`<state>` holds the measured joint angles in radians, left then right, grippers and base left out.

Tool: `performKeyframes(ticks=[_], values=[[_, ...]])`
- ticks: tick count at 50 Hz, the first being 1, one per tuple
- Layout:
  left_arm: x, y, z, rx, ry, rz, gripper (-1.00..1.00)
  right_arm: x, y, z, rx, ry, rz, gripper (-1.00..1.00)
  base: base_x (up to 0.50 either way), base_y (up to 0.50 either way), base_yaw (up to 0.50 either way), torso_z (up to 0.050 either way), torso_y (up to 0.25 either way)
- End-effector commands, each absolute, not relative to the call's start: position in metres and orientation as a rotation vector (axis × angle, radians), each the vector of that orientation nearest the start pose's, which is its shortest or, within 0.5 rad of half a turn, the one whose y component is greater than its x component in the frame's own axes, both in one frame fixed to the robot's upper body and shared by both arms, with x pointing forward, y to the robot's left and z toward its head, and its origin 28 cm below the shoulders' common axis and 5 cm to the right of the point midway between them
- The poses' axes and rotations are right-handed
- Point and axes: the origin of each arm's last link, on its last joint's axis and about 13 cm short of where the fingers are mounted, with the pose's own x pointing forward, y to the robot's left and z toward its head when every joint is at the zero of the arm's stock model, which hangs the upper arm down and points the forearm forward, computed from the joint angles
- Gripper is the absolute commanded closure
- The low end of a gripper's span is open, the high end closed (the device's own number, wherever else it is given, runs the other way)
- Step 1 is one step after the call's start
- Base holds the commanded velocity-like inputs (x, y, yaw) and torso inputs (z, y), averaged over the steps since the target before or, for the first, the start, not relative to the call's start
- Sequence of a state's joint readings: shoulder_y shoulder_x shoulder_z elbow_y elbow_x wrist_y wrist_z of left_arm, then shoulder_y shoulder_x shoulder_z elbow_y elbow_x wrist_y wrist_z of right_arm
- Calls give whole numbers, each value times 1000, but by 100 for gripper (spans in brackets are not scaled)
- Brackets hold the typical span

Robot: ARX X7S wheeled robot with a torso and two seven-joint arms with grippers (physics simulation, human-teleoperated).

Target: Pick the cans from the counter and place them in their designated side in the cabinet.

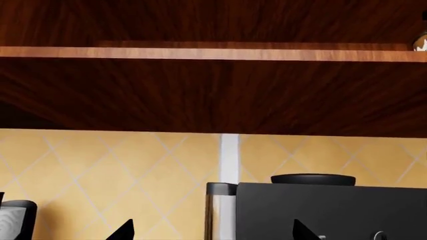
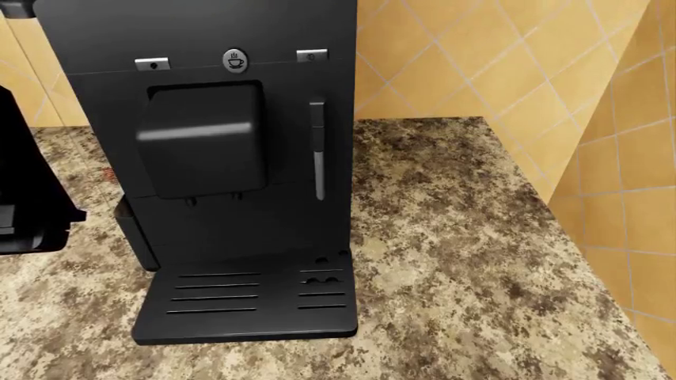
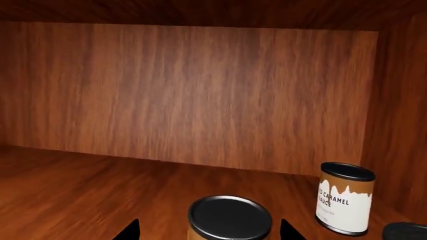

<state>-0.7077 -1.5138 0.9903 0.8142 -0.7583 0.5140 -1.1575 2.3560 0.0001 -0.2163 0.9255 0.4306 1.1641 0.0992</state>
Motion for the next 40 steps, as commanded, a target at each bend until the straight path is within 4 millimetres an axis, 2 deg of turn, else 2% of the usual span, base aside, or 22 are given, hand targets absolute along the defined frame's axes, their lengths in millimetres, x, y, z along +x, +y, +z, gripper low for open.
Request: performKeyframes(ticks=[1,9,40], values=[[150,277,243,-5,-643,77,-100,255,-60,582,-98,-301,195,-100,0,0,0,0,0],[150,277,243,-4,-641,75,-100,250,-58,584,-141,-339,192,-100,0,0,0,0,0],[150,275,245,0,-643,70,-100,199,-57,597,-182,-542,293,-100,0,0,0,0,0]])
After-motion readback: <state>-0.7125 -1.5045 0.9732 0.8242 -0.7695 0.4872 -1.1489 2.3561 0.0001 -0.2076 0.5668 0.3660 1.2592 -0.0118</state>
